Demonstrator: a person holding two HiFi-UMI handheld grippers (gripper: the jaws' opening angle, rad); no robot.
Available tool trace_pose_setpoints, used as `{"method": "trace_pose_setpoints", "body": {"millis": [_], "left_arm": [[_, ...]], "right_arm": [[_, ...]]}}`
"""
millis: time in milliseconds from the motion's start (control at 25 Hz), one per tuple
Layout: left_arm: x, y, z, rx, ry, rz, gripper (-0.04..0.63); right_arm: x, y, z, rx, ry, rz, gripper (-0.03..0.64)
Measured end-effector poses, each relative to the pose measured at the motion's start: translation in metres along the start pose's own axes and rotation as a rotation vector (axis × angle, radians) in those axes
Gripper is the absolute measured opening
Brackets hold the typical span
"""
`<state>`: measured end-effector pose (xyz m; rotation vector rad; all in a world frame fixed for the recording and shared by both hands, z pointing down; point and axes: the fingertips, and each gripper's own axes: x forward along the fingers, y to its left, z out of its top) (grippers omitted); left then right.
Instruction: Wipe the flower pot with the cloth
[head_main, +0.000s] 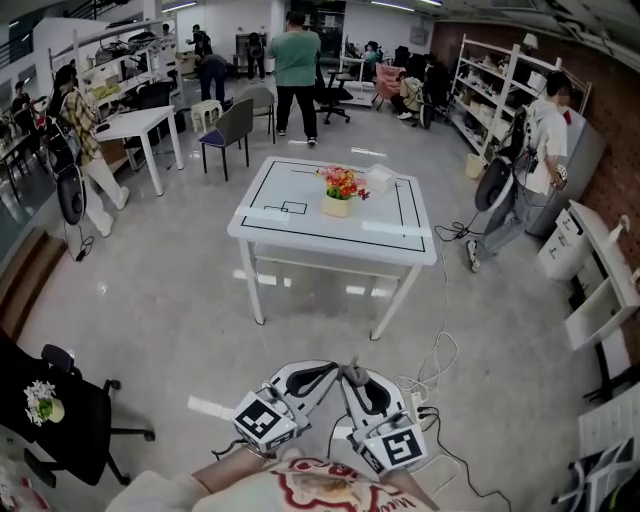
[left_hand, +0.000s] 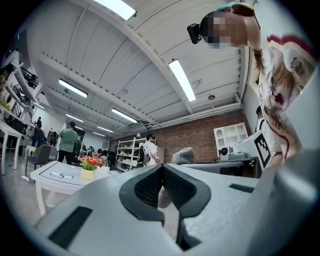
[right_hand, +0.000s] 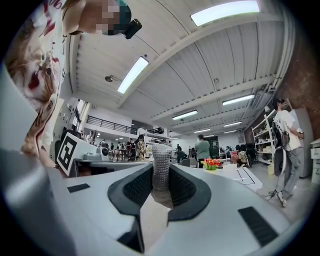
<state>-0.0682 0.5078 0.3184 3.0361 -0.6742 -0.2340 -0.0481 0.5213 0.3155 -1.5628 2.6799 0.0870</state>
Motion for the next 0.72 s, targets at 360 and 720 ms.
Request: {"method": "trace_pose_setpoints", "body": {"millis": [360, 720], "left_arm": [[-0.001, 0.007, 0.001, 0.013, -0.009, -0.016, 0.004], [-0.005, 0.022, 0.001, 0.016, -0.013, -0.013, 0.004]], "right_arm": [[0.010, 0.005, -0.002, -0.015, -0.006, 0.006, 0.074], [0.022, 0.008, -0.007, -0.027, -0.001, 0.002, 0.074]]}}
